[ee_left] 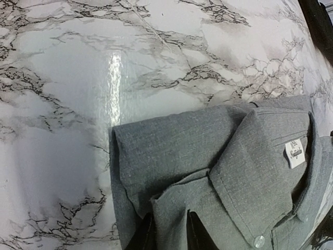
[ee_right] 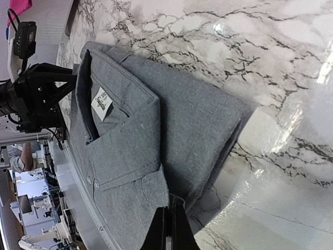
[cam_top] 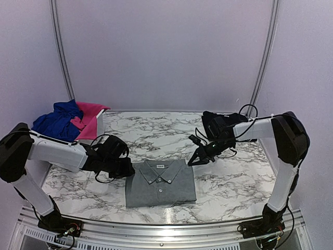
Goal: Fold and stack the mixed laundry pile
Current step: Smooth out the square-folded shirt at the center of the board.
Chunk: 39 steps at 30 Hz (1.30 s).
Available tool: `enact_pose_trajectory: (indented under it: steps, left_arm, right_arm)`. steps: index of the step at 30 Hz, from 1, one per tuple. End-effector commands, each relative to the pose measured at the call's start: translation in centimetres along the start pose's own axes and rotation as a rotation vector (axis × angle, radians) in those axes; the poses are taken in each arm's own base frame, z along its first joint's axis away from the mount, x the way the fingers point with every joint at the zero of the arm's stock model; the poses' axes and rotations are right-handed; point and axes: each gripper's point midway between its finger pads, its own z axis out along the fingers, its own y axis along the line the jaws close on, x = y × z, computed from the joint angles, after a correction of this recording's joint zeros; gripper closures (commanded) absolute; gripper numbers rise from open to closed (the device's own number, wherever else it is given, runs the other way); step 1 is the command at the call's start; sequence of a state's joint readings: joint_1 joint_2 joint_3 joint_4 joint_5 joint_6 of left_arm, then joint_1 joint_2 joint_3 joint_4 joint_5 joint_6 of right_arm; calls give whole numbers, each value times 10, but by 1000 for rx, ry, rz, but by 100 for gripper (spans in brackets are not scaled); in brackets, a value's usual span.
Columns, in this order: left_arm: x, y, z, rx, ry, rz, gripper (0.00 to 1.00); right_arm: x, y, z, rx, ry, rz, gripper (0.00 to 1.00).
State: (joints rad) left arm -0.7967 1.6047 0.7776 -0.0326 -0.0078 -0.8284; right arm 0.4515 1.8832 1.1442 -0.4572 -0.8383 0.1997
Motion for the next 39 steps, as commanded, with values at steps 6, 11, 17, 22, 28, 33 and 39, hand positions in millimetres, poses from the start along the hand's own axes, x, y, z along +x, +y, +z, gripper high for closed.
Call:
enact_pose_trajectory:
  steps: [6,11,17,22,28,33,39]
  left_arm:
    - [-12,-10,-22,43,-42,29,100]
    - [-16,-11,-26,46,-59,40,100]
    - [-24,6,-45,7,-150,25,100]
    - [-13,30,-33,-43,-131,6,100]
    - [-7,44,-5,-118,-89,-6,100]
    - [-12,46,3,-164,-86,-7,100]
    - [-58,-22,-67,10,-234,153,40]
  right_arm:
    - [-10,18,-5,19,-8,-79,100]
    - [-17,24,-8,30,-29,-104,100]
    - [-38,40,-21,39,-103,-176,100]
    - [-39,18,-4,58,-92,-158,100]
    - [-44,-10,19,109,-81,-135,100]
    - [-50,-18,21,149,-81,-130,92]
    - [-60,60,-40,99,-158,-227,42]
